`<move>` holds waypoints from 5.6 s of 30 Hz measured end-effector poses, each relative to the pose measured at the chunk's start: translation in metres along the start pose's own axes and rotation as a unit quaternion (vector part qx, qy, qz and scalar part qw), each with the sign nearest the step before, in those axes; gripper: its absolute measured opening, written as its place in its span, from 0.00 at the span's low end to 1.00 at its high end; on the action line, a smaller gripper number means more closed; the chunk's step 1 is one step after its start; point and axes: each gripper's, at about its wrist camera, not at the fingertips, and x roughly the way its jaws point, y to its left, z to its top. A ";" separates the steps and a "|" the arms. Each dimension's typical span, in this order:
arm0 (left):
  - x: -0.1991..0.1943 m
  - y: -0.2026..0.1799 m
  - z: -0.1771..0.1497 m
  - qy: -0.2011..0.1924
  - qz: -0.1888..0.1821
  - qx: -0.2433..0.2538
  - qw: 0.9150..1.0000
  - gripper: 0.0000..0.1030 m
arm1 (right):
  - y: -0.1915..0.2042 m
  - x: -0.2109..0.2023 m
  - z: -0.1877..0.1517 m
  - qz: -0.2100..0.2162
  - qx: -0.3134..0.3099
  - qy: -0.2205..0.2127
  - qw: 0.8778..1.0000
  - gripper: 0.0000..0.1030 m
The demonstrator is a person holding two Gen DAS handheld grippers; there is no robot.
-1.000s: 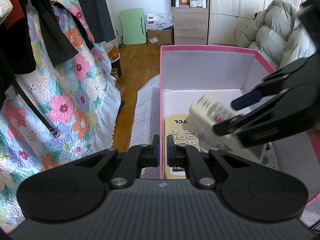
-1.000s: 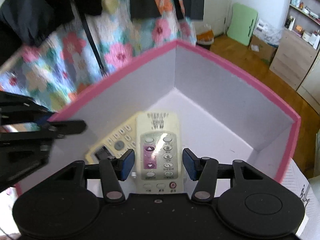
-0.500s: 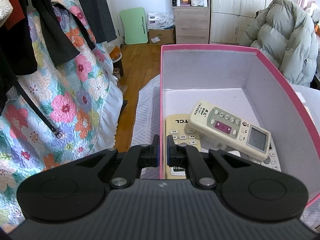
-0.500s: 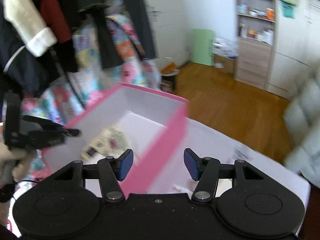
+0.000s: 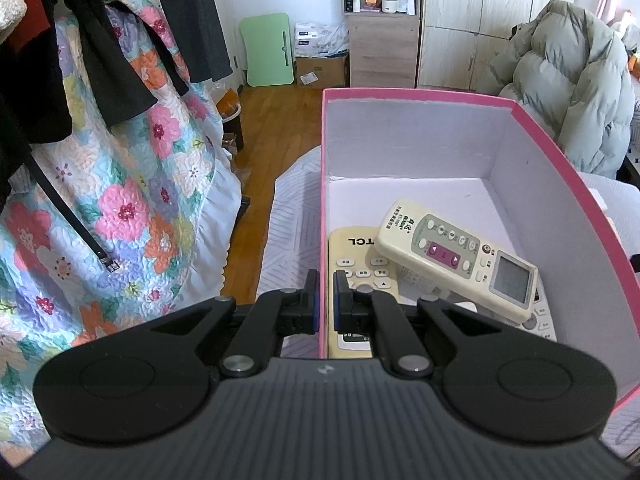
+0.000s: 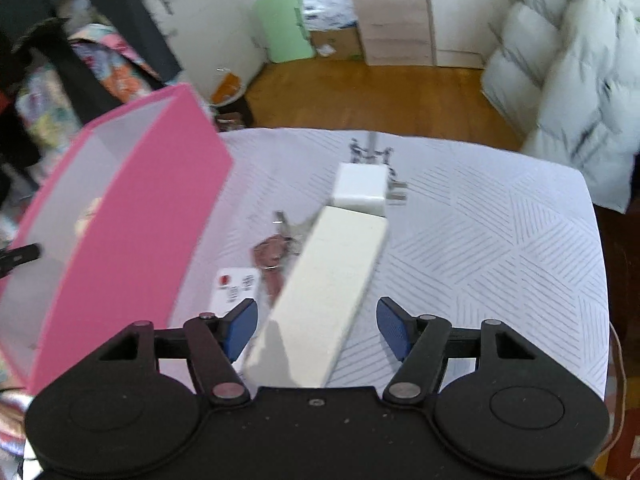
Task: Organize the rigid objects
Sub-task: 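Grasp the white rectangular power bank with the right tool and lift it, then carry the white power bank into the pink box, then open the right tool, then grasp the small white remote with red button using the right tool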
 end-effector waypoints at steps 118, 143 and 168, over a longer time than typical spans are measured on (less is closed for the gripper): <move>-0.009 -0.001 -0.012 -0.026 0.011 0.009 1.000 0.03 | 0.133 -0.057 -0.015 0.093 -0.133 -0.123 0.979 0.44; -0.010 -0.004 -0.011 -0.021 0.015 0.011 1.000 0.04 | 0.074 0.018 -0.060 -0.009 -0.112 -0.064 0.992 0.54; -0.010 -0.004 -0.012 -0.019 0.015 0.017 1.000 0.04 | 0.067 -0.019 -0.055 0.025 -0.063 -0.118 0.991 0.44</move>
